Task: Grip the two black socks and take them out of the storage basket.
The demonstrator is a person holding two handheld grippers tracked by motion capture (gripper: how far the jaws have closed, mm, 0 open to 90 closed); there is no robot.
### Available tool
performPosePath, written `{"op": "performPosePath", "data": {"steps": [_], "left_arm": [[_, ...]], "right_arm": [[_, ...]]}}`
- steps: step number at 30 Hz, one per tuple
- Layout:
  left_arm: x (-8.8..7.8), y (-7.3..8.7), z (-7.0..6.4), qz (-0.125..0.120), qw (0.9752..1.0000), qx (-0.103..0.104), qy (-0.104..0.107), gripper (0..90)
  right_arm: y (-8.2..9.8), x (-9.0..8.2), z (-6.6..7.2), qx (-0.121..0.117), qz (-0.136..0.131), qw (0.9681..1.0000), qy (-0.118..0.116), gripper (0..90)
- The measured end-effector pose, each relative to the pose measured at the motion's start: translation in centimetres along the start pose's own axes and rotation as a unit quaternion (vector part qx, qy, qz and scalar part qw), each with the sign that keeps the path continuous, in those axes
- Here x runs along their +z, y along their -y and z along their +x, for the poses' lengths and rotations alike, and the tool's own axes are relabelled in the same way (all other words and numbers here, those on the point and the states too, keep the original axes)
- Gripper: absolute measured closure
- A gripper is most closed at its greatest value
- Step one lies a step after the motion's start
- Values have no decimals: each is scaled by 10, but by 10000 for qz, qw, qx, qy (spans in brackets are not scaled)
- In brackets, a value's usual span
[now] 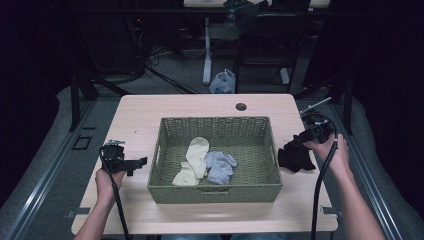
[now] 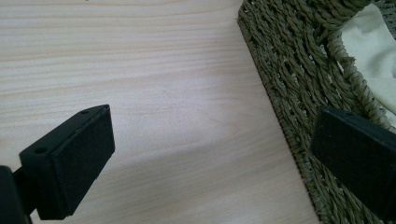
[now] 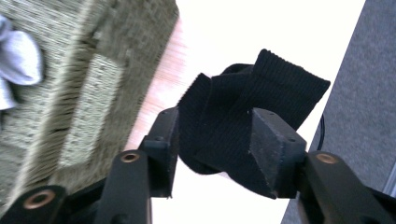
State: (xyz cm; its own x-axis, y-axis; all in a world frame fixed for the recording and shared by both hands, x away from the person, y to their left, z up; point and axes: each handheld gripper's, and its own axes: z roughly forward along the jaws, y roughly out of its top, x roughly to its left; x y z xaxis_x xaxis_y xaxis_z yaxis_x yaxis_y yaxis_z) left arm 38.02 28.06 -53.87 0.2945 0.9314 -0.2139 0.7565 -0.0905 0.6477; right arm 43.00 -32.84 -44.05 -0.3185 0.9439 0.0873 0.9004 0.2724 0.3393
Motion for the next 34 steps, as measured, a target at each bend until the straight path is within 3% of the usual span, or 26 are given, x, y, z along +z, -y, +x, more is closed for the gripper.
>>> {"op": "performPosePath", "data": {"steps": [7,12,25,34], "left_arm": [[-1,0,-1,5,10000,13,2,3],[-1,0,0,21,10000,6,4,3],[0,-1,-1,6,10000,13,-16,3],[2,-2,-2,48,10000,44,3,3]], "right_arm": [[15,-22,4,-126,-186,9997,-137,332],[36,-34,10,-298,-371,9985,-264,215],[91,-34,14,-367,-634,9969,-278,142],[109,-19,9,-375,-642,9969,-266,124]]}}
